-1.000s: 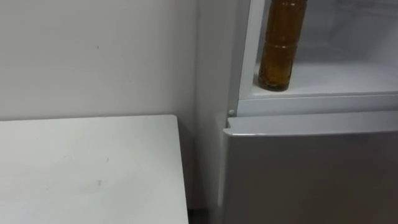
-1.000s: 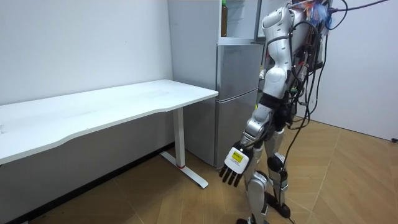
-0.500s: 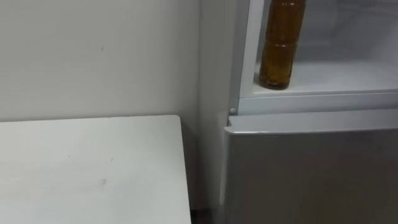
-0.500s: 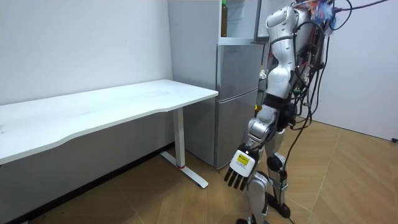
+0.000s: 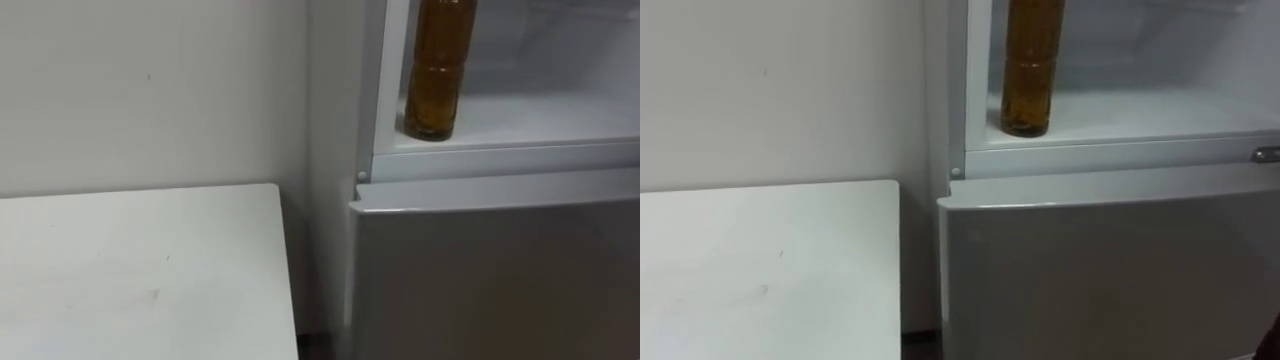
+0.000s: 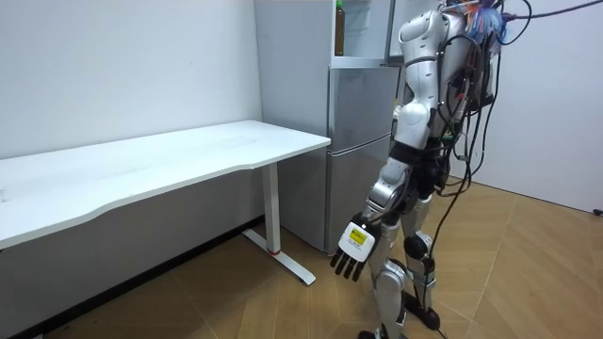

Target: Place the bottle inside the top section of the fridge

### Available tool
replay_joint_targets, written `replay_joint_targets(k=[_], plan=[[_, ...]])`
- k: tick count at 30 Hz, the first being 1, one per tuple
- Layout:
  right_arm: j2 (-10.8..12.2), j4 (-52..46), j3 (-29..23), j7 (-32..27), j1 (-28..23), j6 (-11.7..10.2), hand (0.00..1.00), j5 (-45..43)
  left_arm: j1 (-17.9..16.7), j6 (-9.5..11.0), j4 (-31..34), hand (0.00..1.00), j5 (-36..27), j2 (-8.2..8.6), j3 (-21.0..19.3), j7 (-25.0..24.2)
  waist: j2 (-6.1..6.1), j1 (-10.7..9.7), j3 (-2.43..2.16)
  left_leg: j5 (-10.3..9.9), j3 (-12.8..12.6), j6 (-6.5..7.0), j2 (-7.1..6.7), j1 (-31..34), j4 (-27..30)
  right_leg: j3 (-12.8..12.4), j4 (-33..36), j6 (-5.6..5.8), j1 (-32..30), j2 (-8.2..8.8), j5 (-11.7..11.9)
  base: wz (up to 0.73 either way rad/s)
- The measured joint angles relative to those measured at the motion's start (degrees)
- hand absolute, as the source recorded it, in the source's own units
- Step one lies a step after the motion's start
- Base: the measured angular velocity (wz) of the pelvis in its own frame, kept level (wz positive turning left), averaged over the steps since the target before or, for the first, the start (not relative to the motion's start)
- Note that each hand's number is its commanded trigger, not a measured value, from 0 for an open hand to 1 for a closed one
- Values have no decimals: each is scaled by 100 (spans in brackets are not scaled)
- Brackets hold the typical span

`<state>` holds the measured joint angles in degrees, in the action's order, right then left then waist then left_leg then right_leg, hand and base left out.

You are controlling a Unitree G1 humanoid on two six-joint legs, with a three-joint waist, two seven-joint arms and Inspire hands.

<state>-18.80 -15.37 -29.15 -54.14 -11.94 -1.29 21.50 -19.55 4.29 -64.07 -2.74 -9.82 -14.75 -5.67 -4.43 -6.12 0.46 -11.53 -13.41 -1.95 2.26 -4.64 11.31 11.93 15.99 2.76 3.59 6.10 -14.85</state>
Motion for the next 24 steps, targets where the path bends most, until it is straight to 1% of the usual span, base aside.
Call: replay_joint_targets(k=[1,4,10,14,18,20,24], plan=[[5,-45,105,2,0,7,0,-23,6,0,-35,0,0,0,3,0,1,36,0,0,-38,0,3,-4,2,-45,15,0,-40,-2,0,-11],[33,-107,320,75,0,16,0,-178,-1,2,-124,0,25,2,3,-1,-2,51,1,0,-50,1,5,2,2,-60,66,0,-71,-1,0,-4],[37,-123,558,359,0,16,0,-223,14,2,-125,0,48,8,33,-1,0,195,2,-1,-57,2,11,2,49,-73,66,-4,-74,-1,2,0],[72,-147,693,530,-91,11,0,-624,35,2,-135,0,1,8,44,-1,1,290,3,-5,-54,7,12,8,52,-72,60,-8,-76,-2,5,0],[72,-293,896,628,-168,-8,0,-638,104,5,-134,0,-4,4,108,-1,7,370,0,-5,-55,7,14,9,52,-73,61,-10,-75,-3,6,0],[72,-352,1007,684,-170,-9,0,-663,110,6,-131,0,-4,-4,147,-1,15,371,-4,-5,-55,7,14,9,52,-72,60,-11,-73,-3,7,0],[72,-375,1161,854,-184,-13,0,-992,129,6,-130,0,-4,-4,154,0,21,396,-8,-5,-56,7,14,10,52,-72,58,-11,-70,-3,6,0]])
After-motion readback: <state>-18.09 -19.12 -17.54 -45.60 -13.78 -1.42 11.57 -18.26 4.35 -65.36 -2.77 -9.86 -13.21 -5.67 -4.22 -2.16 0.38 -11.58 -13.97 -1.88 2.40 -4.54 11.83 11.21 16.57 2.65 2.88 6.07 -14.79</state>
